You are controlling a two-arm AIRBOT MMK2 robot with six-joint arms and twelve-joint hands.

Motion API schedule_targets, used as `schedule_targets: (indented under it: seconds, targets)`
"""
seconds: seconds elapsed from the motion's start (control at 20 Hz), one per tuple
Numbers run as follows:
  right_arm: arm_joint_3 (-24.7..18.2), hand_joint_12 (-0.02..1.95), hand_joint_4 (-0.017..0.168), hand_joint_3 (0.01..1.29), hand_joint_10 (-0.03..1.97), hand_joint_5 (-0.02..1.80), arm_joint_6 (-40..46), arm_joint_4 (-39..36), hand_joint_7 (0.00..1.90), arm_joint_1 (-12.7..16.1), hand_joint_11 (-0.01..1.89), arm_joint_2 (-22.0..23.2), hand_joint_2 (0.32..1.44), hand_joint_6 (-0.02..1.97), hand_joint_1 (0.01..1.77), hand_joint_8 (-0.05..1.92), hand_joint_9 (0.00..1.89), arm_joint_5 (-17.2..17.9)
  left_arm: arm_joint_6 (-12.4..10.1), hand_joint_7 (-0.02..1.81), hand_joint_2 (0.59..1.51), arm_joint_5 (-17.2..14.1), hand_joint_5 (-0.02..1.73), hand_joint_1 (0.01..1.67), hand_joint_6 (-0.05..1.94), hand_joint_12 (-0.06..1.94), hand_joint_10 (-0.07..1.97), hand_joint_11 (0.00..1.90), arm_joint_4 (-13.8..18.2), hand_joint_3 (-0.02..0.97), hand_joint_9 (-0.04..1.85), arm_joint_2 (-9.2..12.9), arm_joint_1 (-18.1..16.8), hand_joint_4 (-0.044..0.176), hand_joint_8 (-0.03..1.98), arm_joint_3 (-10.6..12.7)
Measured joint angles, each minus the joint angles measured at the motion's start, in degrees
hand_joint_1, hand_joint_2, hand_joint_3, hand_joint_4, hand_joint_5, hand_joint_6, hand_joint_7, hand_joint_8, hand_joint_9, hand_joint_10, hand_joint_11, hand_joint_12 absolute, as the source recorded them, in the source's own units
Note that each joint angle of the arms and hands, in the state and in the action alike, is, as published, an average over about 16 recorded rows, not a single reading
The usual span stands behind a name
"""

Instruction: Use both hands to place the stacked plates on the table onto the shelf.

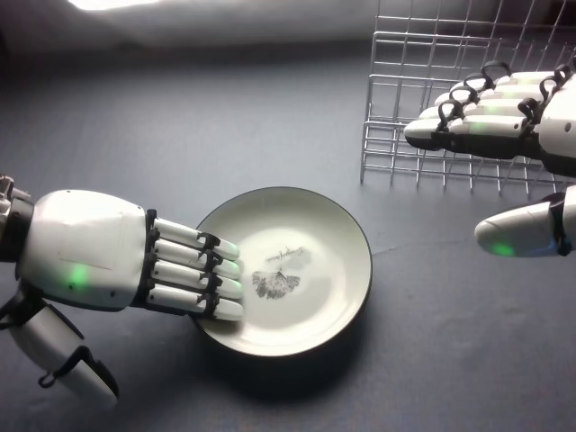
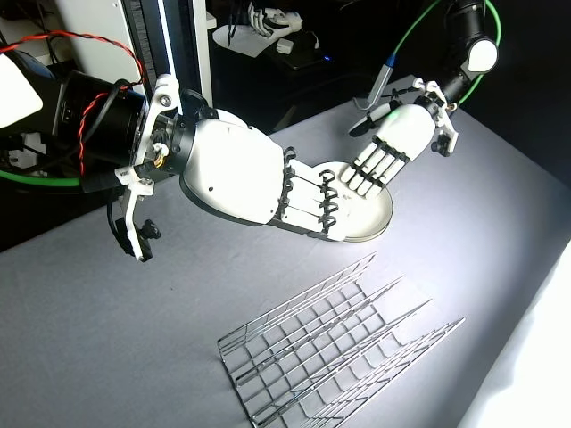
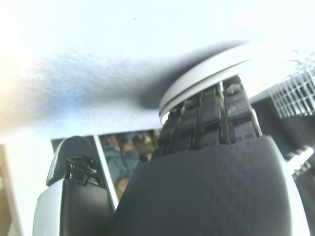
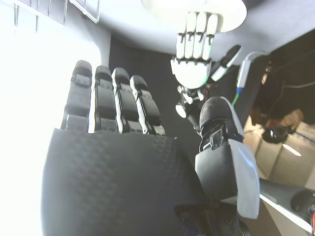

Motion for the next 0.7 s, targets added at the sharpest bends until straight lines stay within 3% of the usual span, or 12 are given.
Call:
schedule_targets:
  seconds: [0.35,0.7]
  targets:
    - [0.0,0.01,-0.005,0.02,-0.01,0.02,0.0,0.0,0.02,-0.16,0.02,-0.2,1.28,0.01,0.02,0.0,0.02,0.3,0.34,0.0,1.117,0.52,-0.01,0.02,0.0,0.01,-0.01,0.01,0.03,0.017,0.0,-0.14,0.49,-0.009,-0.01,-1.75]
    - [-0.03,0.01,-0.005,0.02,-0.01,0.03,0.0,0.0,0.03,-0.35,0.02,-0.34,1.28,0.01,0.02,0.0,0.02,0.46,-0.38,0.01,1.118,0.2,-0.01,0.02,0.0,0.01,-0.01,0.01,2.69,0.017,0.01,0.34,-2.45,-0.006,-0.01,-1.93]
